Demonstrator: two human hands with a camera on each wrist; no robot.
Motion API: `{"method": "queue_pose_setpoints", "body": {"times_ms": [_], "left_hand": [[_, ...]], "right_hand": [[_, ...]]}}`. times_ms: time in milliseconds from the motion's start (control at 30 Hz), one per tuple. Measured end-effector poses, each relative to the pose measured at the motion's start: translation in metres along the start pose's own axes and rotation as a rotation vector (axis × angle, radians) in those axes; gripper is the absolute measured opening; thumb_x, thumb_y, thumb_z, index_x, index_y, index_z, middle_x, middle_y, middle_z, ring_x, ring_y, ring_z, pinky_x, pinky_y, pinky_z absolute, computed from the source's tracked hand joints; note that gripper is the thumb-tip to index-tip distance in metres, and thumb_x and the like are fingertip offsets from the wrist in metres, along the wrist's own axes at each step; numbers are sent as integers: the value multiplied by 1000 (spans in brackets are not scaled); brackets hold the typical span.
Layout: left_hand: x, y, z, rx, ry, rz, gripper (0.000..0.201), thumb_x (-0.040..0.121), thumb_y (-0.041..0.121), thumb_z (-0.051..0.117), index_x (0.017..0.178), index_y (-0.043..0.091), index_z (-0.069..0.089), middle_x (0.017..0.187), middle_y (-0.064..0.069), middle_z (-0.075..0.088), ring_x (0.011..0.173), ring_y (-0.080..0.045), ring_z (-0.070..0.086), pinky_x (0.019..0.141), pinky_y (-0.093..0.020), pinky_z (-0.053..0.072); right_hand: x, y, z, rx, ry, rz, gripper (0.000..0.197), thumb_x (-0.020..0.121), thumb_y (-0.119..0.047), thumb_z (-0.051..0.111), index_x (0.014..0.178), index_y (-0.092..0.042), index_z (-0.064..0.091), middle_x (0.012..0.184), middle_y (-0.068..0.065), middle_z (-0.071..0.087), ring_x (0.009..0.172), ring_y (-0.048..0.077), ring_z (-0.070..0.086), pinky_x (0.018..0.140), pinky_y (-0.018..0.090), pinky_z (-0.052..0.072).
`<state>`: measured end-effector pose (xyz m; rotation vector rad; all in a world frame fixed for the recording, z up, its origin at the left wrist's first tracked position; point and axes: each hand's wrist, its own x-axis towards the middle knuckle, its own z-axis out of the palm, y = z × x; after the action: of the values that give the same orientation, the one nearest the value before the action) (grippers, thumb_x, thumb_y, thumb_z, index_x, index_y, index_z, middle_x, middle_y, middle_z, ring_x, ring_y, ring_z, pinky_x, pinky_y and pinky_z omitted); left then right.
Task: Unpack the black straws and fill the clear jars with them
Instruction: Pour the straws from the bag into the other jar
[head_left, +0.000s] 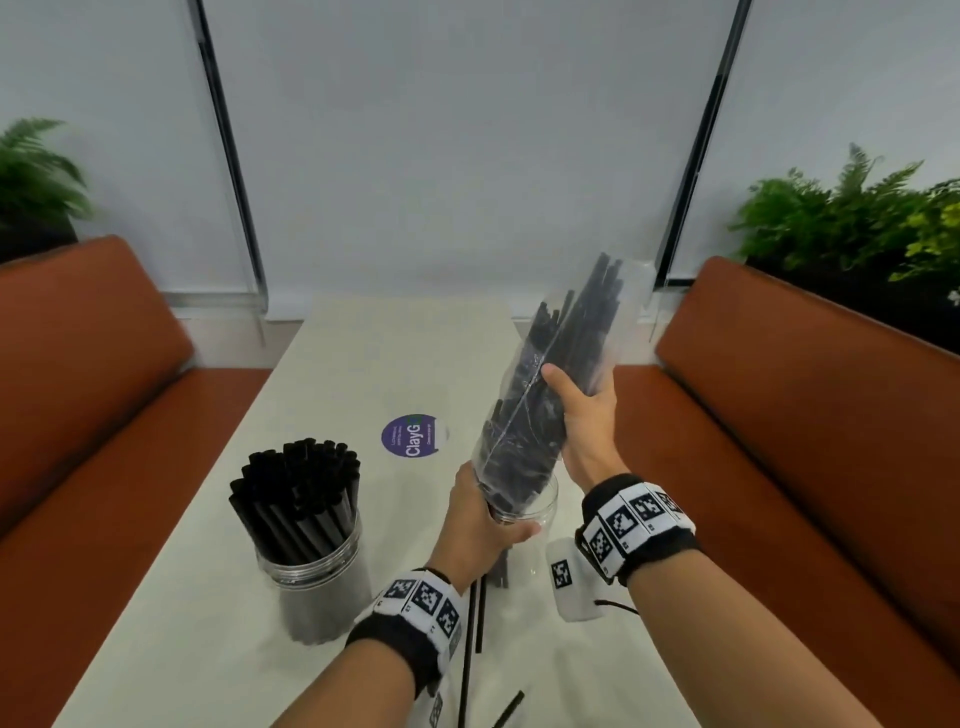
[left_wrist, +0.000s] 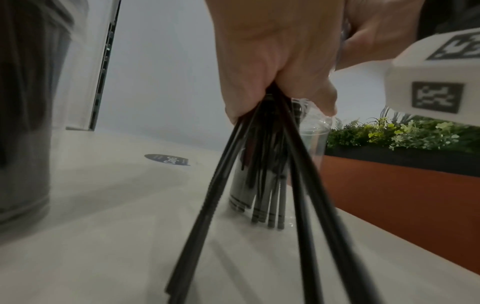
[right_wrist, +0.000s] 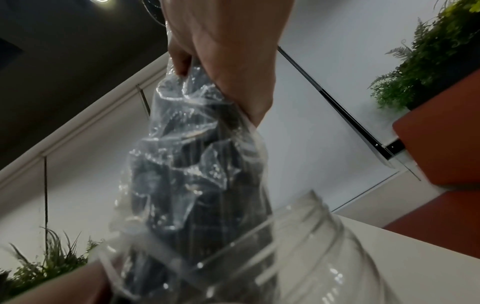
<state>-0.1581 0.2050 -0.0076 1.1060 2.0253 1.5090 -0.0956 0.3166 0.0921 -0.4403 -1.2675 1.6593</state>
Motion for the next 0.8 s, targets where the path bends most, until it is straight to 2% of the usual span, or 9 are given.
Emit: {"method": "queue_pose_setpoints", "body": {"times_ms": [67,133,200,267,333,500,600,733,800], "left_hand": [[2,-4,0,-12,-11,13,90,53,36,85,127,27,35,126,5,46,118,-10,49,101,-32,45],[4,-7,0,7,2,15,87,53,36,85,126,26,37,125,5,48,117,-10,50,101,-33,46],[5,-6,0,52,22,19,85,55,36,86,125,23,39,123,2,46,116,-11,48,98,-30,46],[4,-5,0,172,49,8,89,57,40,85,129,18,36,124,0,39,116,-13,37,96,-24,38],[3,-2,-1,243,51,-7,96,58,41,84,134,17,31,124,-3,32,114,-16,30,94,-23,31],[4,3,-5,248,-18,-40,101,54,31,88,135,19,28,126,-5,29,115,-19,33,100,-30,34],[1,1,-9,164,-93,-30,94,59,13,85,135,20,29,127,-1,29,107,-6,36,97,-16,32],[-3,-6,-13,157,-155,3,75,75,-6,65,136,18,29,128,0,27,112,-12,41,78,10,30],[-5,-5,-15,180,-150,29,70,81,-12,51,139,18,27,133,-1,25,111,-7,41,77,14,25]], "right_hand": [[4,3,-2,-7,-7,1,57,81,-5,67,133,-14,45,119,8,66,106,23,66,88,37,56],[6,5,-3,6,-27,4,62,78,-11,71,134,-15,44,120,8,65,106,22,65,89,37,55],[7,7,-6,26,-52,28,76,68,-25,79,134,-13,43,119,8,65,105,21,66,87,36,56],[6,10,-9,-9,-87,77,89,58,-32,85,134,-12,43,116,6,66,104,20,66,86,34,56],[5,11,-11,-59,-100,90,82,60,-22,85,131,-11,45,113,5,66,101,18,67,82,31,55],[5,11,-12,-78,-30,73,56,74,-2,74,124,-8,50,105,3,68,91,14,68,73,22,57],[6,12,-13,-66,-6,55,49,75,1,72,118,-11,53,99,0,69,80,5,70,67,17,55],[9,13,-17,-48,0,44,40,76,2,71,108,-17,57,96,-2,69,77,4,71,67,18,55],[9,12,-17,-49,-6,43,37,77,2,70,102,-23,58,94,-4,70,78,5,70,69,21,56]]}}
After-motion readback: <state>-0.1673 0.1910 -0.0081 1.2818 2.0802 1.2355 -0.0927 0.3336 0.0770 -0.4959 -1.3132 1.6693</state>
